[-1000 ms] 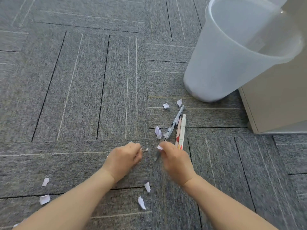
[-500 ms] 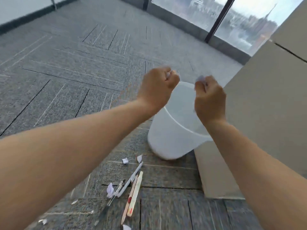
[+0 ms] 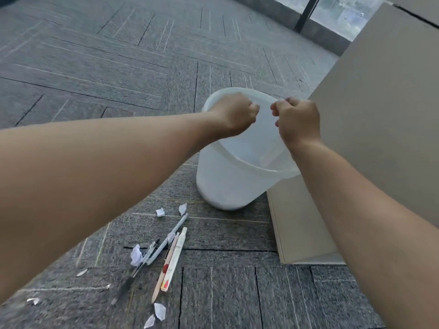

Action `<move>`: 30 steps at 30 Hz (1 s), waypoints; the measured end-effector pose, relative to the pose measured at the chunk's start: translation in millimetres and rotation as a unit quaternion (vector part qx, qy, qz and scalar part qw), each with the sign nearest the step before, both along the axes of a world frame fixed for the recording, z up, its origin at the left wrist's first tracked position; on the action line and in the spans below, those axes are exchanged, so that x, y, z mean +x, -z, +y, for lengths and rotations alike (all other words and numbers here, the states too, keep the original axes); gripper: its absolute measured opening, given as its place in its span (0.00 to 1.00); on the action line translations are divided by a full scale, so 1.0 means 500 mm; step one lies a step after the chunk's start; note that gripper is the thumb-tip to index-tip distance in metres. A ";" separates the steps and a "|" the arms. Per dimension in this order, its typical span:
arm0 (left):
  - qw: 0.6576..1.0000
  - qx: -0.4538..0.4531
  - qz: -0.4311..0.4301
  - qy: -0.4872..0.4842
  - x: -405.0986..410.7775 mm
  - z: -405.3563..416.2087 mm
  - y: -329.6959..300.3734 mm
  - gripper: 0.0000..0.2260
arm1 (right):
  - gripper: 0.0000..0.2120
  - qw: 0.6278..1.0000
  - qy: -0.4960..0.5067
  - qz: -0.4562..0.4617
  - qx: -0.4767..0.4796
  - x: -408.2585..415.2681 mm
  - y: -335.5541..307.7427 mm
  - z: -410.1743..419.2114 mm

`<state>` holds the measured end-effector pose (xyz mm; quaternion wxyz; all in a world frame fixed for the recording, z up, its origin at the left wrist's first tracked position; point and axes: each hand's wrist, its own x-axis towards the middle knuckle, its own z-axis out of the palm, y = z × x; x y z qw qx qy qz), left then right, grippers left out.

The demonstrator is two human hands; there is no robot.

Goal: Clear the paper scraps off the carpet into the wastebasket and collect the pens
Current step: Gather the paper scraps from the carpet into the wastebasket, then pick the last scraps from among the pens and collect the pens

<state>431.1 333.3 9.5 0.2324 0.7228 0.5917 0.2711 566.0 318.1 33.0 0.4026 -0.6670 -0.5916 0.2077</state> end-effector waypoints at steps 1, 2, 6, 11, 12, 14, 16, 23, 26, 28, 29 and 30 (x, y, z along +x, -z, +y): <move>0.999 0.024 -0.043 0.000 -0.010 -0.007 -0.004 0.18 | 0.11 0.999 -0.016 0.009 0.033 -0.018 -0.004 -0.008; 0.995 0.053 -0.087 0.003 -0.023 -0.016 -0.009 0.18 | 0.11 0.997 -0.039 0.020 0.061 -0.041 -0.009 -0.020; 0.969 0.185 -0.148 -0.067 -0.121 -0.078 0.014 0.15 | 0.07 0.975 -0.135 0.062 0.166 -0.139 -0.004 -0.102; 0.991 0.076 -0.038 -0.100 -0.293 -0.231 0.201 0.05 | 0.06 0.956 -0.267 -0.042 0.115 -0.216 0.137 -0.218; 0.997 0.018 -0.004 -0.073 -0.313 -0.261 0.247 0.05 | 0.06 0.952 -0.285 -0.085 0.067 -0.221 0.186 -0.239; 0.993 -0.098 0.057 -0.014 -0.339 -0.317 0.327 0.09 | 0.07 0.941 -0.285 -0.177 -0.054 -0.215 0.287 -0.281; 0.976 -0.187 0.104 0.037 -0.351 -0.363 0.386 0.15 | 0.10 0.916 -0.245 -0.256 -0.188 -0.200 0.369 -0.312; 0.957 -0.223 0.155 0.097 -0.340 -0.420 0.450 0.23 | 0.11 0.889 -0.173 -0.341 -0.253 -0.213 0.474 -0.331; 0.963 -0.199 0.153 0.103 -0.337 -0.422 0.454 0.19 | 0.10 0.889 -0.170 -0.362 -0.223 -0.223 0.481 -0.326; 0.964 -0.190 0.153 0.104 -0.337 -0.421 0.456 0.13 | 0.09 0.883 -0.180 -0.376 -0.216 -0.226 0.487 -0.323; 0.965 -0.186 0.152 0.103 -0.335 -0.421 0.457 0.09 | 0.10 0.878 -0.187 -0.384 -0.217 -0.227 0.489 -0.321; 0.966 -0.182 0.154 0.103 -0.333 -0.420 0.456 0.06 | 0.11 0.872 -0.195 -0.392 -0.218 -0.229 0.490 -0.320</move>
